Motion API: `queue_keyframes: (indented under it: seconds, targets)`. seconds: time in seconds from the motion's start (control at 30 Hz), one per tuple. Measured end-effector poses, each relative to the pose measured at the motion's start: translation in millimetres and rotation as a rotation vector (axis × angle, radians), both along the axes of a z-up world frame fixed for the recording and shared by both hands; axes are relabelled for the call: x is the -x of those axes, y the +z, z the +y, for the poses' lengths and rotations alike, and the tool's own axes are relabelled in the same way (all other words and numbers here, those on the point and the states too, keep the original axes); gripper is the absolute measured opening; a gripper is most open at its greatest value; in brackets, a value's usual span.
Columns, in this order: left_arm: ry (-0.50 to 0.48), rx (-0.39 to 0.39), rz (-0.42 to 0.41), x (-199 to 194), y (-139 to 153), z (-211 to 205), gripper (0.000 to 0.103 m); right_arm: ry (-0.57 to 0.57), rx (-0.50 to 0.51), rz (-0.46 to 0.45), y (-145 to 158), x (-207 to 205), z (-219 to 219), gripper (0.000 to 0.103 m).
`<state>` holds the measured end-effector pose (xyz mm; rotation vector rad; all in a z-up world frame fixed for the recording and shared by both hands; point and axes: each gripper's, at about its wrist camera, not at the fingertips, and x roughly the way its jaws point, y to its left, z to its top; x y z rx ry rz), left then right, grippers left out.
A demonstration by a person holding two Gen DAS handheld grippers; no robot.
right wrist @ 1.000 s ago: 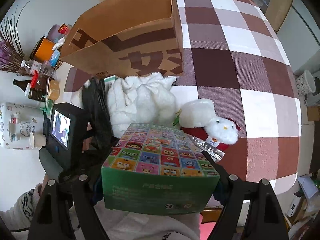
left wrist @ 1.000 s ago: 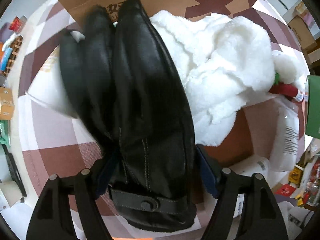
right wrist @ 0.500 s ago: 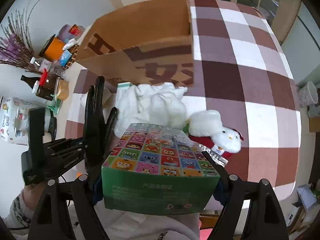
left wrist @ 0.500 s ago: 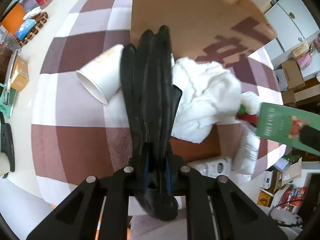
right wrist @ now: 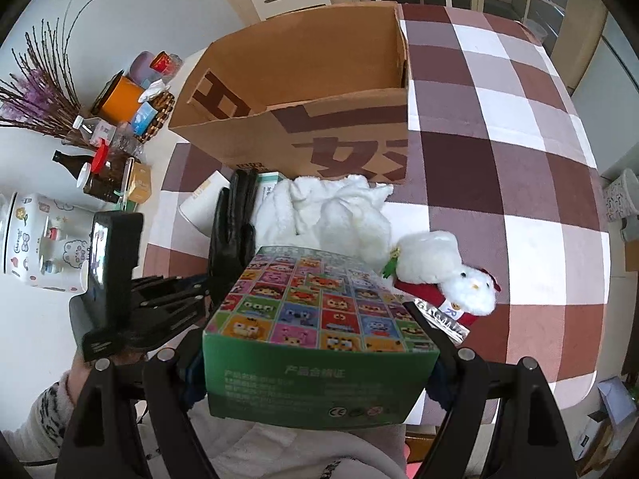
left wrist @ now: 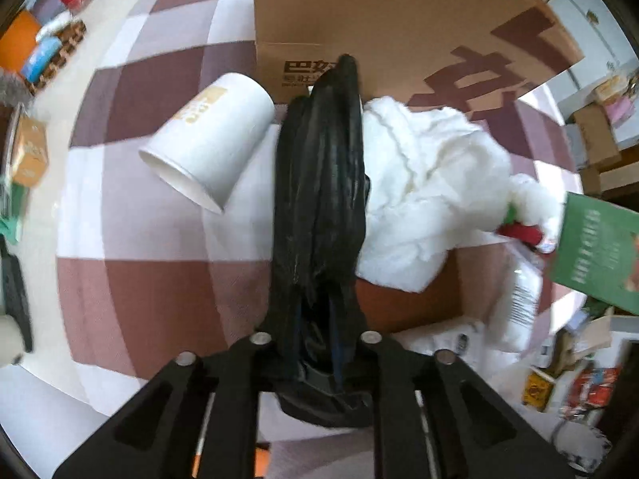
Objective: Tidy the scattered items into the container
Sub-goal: 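Lift glove with left tool while right tool lifts green box toward cardboard box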
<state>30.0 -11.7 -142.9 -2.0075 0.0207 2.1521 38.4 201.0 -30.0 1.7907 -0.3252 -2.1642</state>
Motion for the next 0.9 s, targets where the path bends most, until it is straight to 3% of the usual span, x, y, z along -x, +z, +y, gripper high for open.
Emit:
queue_keyframes:
  seconds: [0.07,0.2,0.33,0.43,0.53,0.57,0.6,0.7,0.9]
  targets:
    - [-0.014,0.063,0.012,0,-5,4,0.079,-0.007,-0.004,-0.009,-1,-1,1,0.085]
    - [-0.02,0.071,-0.031,1,-22,9,0.086,-0.019,-0.007,-0.025,-4,-3,2,0.085]
    - [0.007,0.027,-0.117,3,-45,8,0.087,-0.025,-0.013,-0.038,-7,-3,2,0.085]
    - [0.009,-0.001,-0.119,3,-54,8,0.087,-0.023,-0.019,-0.045,-8,-2,1,0.085]
    - [-0.037,0.027,-0.067,0,-49,14,0.075,-0.018,-0.031,-0.049,-9,-3,0,0.085]
    - [-0.038,0.01,-0.055,-1,-45,14,0.057,-0.017,-0.034,-0.049,-9,-3,-1,0.085]
    - [-0.033,-0.015,-0.052,-1,-41,12,0.049,-0.016,-0.038,-0.05,-9,-3,-1,0.085]
    - [0.0,-0.082,-0.069,-2,-32,1,0.036,-0.019,-0.04,-0.052,-9,-4,0,0.085]
    - [0.029,-0.152,-0.044,-11,11,-18,0.034,-0.008,-0.044,-0.031,-2,-1,-1,0.085]
